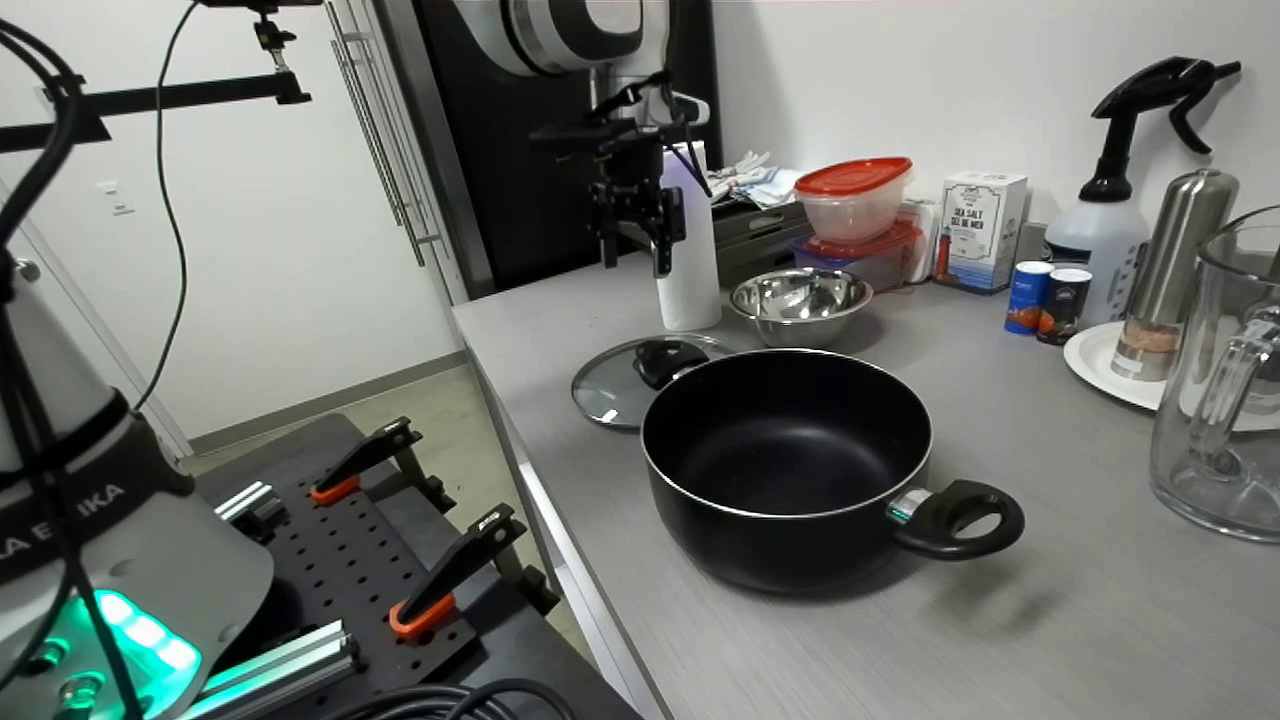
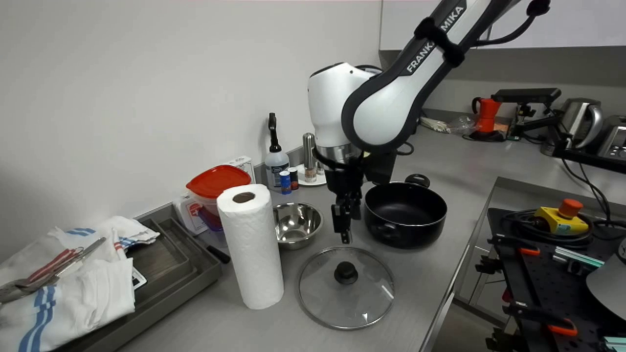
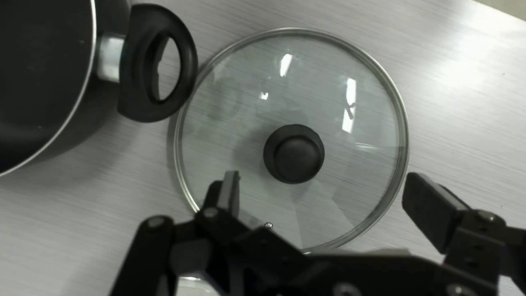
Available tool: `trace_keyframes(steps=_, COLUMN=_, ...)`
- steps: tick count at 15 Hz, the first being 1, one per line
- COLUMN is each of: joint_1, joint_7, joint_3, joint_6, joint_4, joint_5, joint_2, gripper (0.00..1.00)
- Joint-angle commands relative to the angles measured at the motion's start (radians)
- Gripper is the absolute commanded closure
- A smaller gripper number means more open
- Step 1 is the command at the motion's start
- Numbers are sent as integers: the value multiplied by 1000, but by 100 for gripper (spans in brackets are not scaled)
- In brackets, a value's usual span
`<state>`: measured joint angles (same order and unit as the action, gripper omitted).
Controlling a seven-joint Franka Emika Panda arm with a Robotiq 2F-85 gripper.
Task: Cover the pot
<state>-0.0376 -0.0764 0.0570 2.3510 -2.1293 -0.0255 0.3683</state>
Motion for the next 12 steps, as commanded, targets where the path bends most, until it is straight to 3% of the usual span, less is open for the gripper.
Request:
trace_keyframes(steps=1, joint_1=-20, joint_7=-12, joint_3=-16, joint_6=30, joint_4=80, joint_5=-7, joint_2=107, gripper=0)
trace_keyframes(steps=12, joint_1=-14, joint_7=3, joint_3=-27, joint_6=157, joint_4=116, joint_5=3, joint_2=241, gripper=0)
